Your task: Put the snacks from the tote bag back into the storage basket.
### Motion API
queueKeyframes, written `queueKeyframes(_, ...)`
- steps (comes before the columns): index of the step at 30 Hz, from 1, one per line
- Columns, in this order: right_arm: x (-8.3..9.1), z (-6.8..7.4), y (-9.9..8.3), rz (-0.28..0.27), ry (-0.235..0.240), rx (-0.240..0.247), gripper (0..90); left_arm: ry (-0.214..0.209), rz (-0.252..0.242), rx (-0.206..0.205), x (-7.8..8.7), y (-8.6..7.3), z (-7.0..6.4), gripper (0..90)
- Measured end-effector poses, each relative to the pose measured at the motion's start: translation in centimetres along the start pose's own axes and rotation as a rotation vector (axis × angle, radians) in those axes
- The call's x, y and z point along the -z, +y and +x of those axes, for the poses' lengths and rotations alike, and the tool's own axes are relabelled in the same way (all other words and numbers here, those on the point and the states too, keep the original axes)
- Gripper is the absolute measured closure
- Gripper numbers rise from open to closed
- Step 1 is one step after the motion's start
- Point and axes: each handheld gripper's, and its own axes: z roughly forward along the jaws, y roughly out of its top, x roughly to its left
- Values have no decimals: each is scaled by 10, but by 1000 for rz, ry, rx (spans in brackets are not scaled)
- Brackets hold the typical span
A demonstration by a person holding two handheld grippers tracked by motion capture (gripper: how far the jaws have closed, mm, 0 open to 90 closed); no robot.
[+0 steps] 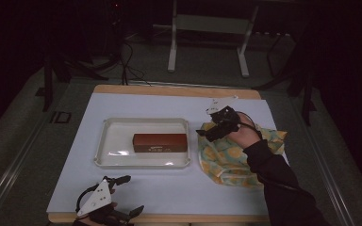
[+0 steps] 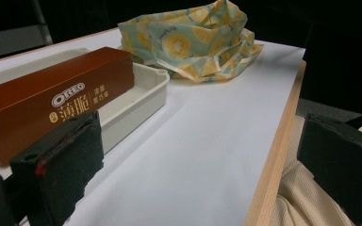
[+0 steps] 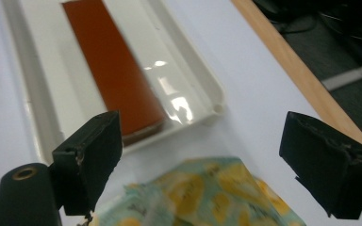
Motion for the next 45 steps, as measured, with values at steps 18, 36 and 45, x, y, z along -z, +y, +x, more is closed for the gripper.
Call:
queueKeyframes(18, 31, 4, -50, -94, -111, -144, 136, -1, 0, -1, 0, 0, 0, 13)
queueKeyframes(36, 54, 22, -107, -142, -257, -237, 133, -1, 2, -4, 0, 0, -1, 13)
queueKeyframes(45, 66, 35, -131, -151, -320, -268, 130, -1, 3, -6, 0, 0, -1, 13)
